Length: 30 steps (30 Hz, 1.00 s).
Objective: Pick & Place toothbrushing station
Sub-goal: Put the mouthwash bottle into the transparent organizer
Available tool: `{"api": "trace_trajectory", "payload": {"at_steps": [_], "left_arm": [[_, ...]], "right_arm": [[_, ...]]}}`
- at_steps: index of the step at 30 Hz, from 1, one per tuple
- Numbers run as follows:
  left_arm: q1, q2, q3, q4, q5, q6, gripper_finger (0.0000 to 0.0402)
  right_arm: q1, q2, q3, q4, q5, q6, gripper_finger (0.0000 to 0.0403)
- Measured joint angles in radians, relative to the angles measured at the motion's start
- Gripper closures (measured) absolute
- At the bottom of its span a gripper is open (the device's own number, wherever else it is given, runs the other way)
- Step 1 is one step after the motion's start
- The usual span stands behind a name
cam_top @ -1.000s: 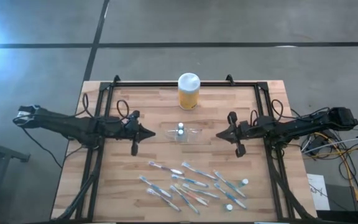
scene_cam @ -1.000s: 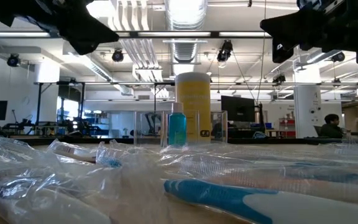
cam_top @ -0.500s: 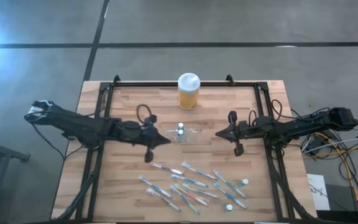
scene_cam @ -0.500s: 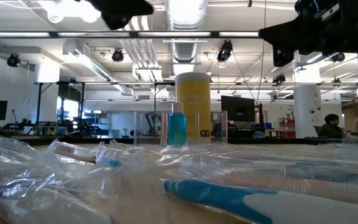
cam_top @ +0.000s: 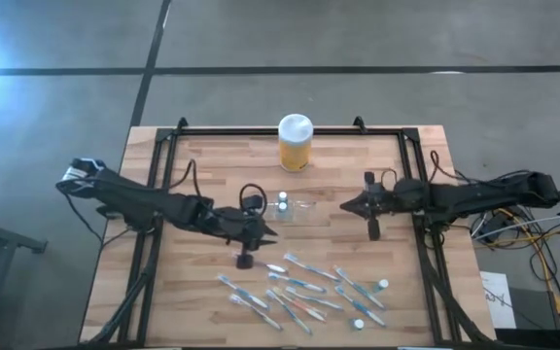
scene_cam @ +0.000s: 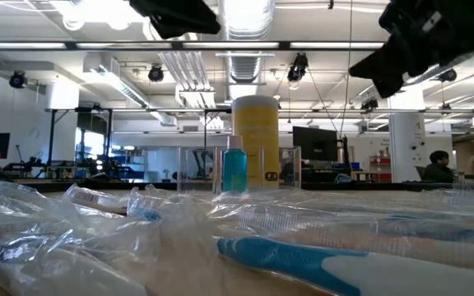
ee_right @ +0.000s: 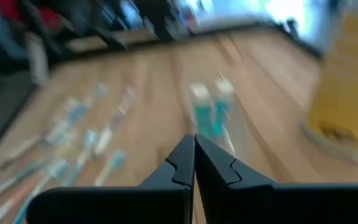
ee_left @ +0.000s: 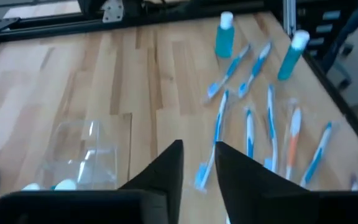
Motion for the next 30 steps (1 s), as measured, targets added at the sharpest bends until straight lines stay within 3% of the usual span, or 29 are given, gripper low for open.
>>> {"api": "trace_trajectory", "payload": {"at_steps": [4,8,11,15,22,30], "left_arm": [[-0.013,-0.061,-0.046,-0.023,-0.003,0.024,0.0276],[-0.017,-0.147,-0.122,-0.025,-0.009,0.004,0.0282],[-0.021,-0.22,-0.203,-0.011,-0.014,-0.013,0.0312],[-0.022,-0.31,-0.326,0.037,-0.01,-0.046,0.0381],[-0.022,-0.424,-0.488,0.178,-0.007,-0.059,0.0387],[-0.022,-0.46,-0.552,0.273,-0.004,-0.076,0.0385]], "right_arm": [[0.062,0.051,0.208,-0.419,0.088,0.107,0.0394],[0.165,0.152,0.432,-0.831,0.148,0.245,0.0394],[0.252,0.246,0.577,-1.142,0.167,0.333,0.0394],[0.352,0.346,0.719,-1.413,0.14,0.422,0.0394],[0.464,0.434,0.844,-1.485,0.072,0.471,0.0385],[0.62,0.512,0.837,-1.42,0.043,0.501,0.03]]}}
